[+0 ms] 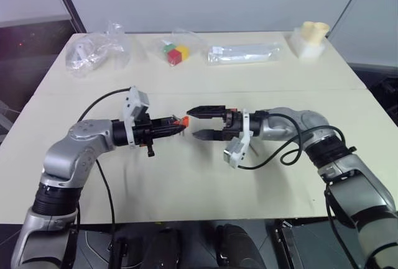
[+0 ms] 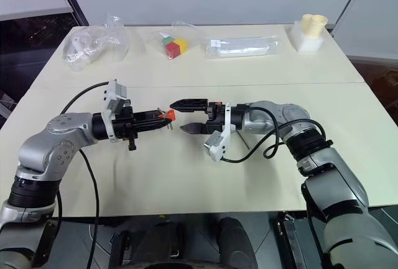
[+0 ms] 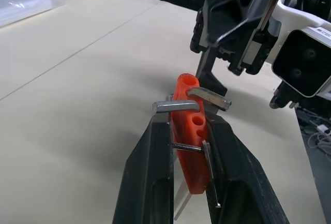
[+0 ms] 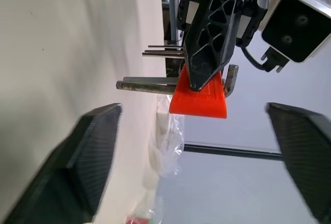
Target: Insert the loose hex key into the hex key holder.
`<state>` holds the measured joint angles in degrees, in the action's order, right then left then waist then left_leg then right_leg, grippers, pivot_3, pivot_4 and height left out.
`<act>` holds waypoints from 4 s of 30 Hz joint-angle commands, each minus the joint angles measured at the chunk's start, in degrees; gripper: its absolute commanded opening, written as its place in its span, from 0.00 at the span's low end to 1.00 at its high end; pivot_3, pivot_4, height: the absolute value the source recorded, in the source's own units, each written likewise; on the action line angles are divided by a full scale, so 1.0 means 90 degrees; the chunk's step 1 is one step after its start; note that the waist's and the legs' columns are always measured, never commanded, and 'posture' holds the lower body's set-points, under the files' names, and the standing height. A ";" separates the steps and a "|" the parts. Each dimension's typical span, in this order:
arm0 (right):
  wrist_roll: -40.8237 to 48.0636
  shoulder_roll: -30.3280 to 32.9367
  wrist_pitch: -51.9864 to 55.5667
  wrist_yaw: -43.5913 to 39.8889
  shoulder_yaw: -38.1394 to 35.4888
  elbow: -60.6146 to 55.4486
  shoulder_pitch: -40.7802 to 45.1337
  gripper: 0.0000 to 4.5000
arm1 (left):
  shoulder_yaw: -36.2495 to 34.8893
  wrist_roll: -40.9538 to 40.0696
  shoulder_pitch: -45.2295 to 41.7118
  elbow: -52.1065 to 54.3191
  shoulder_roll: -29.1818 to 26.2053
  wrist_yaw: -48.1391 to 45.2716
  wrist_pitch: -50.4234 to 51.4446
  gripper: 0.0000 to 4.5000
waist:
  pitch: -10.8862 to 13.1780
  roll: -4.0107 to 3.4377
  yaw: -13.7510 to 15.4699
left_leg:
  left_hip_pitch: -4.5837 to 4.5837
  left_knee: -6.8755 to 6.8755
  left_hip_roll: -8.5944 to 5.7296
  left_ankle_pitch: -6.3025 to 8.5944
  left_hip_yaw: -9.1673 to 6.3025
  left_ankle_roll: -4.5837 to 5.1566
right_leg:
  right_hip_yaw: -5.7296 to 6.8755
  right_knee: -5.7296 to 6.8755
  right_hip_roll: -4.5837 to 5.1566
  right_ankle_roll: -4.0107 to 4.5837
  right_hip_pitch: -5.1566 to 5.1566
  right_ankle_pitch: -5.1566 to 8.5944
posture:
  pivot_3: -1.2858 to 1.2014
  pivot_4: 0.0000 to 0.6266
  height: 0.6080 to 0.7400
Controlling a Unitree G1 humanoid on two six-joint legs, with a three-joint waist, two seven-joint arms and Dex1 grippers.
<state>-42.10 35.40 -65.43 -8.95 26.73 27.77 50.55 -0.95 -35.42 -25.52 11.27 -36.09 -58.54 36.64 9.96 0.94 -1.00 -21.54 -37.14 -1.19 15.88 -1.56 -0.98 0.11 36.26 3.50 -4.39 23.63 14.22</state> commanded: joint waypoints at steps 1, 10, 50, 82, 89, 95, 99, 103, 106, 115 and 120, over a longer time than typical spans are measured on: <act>0.0633 0.0156 0.0392 -0.0410 -0.0257 -0.0217 -0.0157 1.00 | -0.0092 0.0065 -0.0067 0.0164 -0.0126 -0.0033 -0.0181 0.06 | 0.0000 0.0000 0.0008 | 0.0000 0.0000 0.0000 0.0000 0.0000 0.0000 | 0.0000 0.0000 0.0000 0.0000 0.0000 0.0000 | 0.52 0.24 1.00; 0.3647 0.0637 0.6214 -0.4016 -0.1200 -0.1946 -0.1440 1.00 | -0.0086 0.0119 -0.0077 0.0240 -0.0115 0.0042 -0.0281 0.06 | 0.0000 0.0000 0.0038 | 0.0002 -0.0006 0.0001 0.0002 -0.0003 0.0004 | 0.0001 -0.0001 0.0008 0.0000 -0.0011 0.0000 | 0.52 0.24 1.00; 0.4473 0.0856 1.2504 -0.5225 -0.0830 -0.2974 -0.1332 0.59 | 0.0099 0.0360 0.0149 0.0148 -0.0013 0.0101 -0.0653 0.06 | 0.0001 -0.0001 0.0035 | -0.0003 -0.0004 0.0002 0.0004 -0.0003 0.0008 | 0.0005 -0.0006 0.0008 -0.0001 -0.0004 -0.0001 | 0.52 0.24 1.00; 0.5383 0.0265 1.4622 -0.4571 -0.1089 -0.3036 -0.0984 0.47 | 0.0208 0.0548 0.0028 -0.0013 0.0185 0.0123 -0.0805 0.06 | 0.0000 -0.0001 0.0029 | -0.0006 -0.0002 0.0003 0.0005 -0.0004 0.0008 | 0.0005 -0.0008 0.0009 -0.0001 0.0000 -0.0001 | 0.52 0.24 1.00; 0.5396 0.0349 1.4460 -0.4640 -0.0896 -0.2894 -0.1031 0.27 | 0.0159 0.0563 0.0086 0.0067 0.0150 0.0189 -0.0793 0.06 | 0.0000 0.0000 0.0028 | -0.0005 -0.0003 0.0002 0.0005 -0.0004 0.0008 | 0.0006 -0.0007 0.0009 -0.0001 -0.0002 -0.0001 | 0.52 0.24 1.00; 0.5375 0.0539 1.4297 -0.4702 -0.0775 -0.3068 -0.1164 0.01 | 0.0157 0.0568 0.0062 0.0066 0.0132 0.0209 -0.0784 0.06 | 0.0000 0.0000 0.0030 | -0.0006 -0.0001 0.0002 0.0005 -0.0004 0.0008 | 0.0006 -0.0008 0.0009 -0.0001 -0.0002 -0.0001 | 0.52 0.24 1.00; 0.5370 0.0661 1.4025 -0.4721 -0.0770 -0.3331 -0.1248 0.01 | 0.0173 0.0575 0.0001 0.0023 0.0143 0.0202 -0.0788 0.06 | 0.0000 0.0000 0.0043 | -0.0006 -0.0001 0.0002 0.0005 -0.0004 0.0008 | 0.0007 -0.0009 0.0009 -0.0001 -0.0002 -0.0001 | 0.52 0.24 1.00; 0.5516 0.0634 1.3604 -0.4656 -0.1146 -0.3761 -0.1343 0.01 | 0.0172 0.0574 -0.0023 0.0021 0.0155 0.0202 -0.0786 0.06 | 0.0000 -0.0001 0.0038 | -0.0009 -0.0001 0.0001 0.0005 -0.0004 0.0008 | 0.0006 -0.0010 0.0010 -0.0002 -0.0001 -0.0001 | 0.52 0.24 1.00; 0.5685 0.0477 1.2453 -0.4528 -0.1710 -0.4100 -0.1452 0.01 | 0.0169 0.0559 -0.0019 0.0037 0.0176 0.0209 -0.0768 0.06 | 0.0001 -0.0002 0.0023 | -0.0013 -0.0001 0.0003 0.0005 -0.0003 0.0008 | 0.0006 -0.0009 0.0008 -0.0002 0.0006 -0.0001 | 0.52 0.24 1.00; 0.6945 -0.1635 1.1629 -0.2731 -0.3866 -0.4806 -0.1091 0.01 | 0.0209 0.0564 -0.0233 -0.0218 0.0356 0.0218 -0.0766 0.06 | 0.0000 -0.0004 0.0035 | -0.0053 -0.0010 0.0003 0.0003 -0.0007 0.0005 | 0.0006 0.0001 0.0007 -0.0009 0.0044 -0.0005 | 0.52 0.24 1.00; 0.7093 -0.2585 1.0976 -0.2072 -0.3872 -0.4866 -0.1200 0.01 | 0.0269 0.0661 -0.0547 -0.0588 0.0500 0.0212 -0.0816 0.06 | 0.0000 -0.0003 0.0036 | -0.0096 -0.0020 -0.0001 -0.0001 -0.0005 -0.0001 | 0.0004 0.0014 0.0011 -0.0013 0.0093 -0.0009 | 0.52 0.24 1.00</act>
<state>20.58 13.17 35.59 -29.15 -7.63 -14.41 39.45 1.48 -29.64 -29.00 5.76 -31.82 -56.64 30.52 9.95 0.91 -0.67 -22.41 -37.32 -1.20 15.87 -1.59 -0.99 0.15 36.39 3.59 -4.51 24.47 14.14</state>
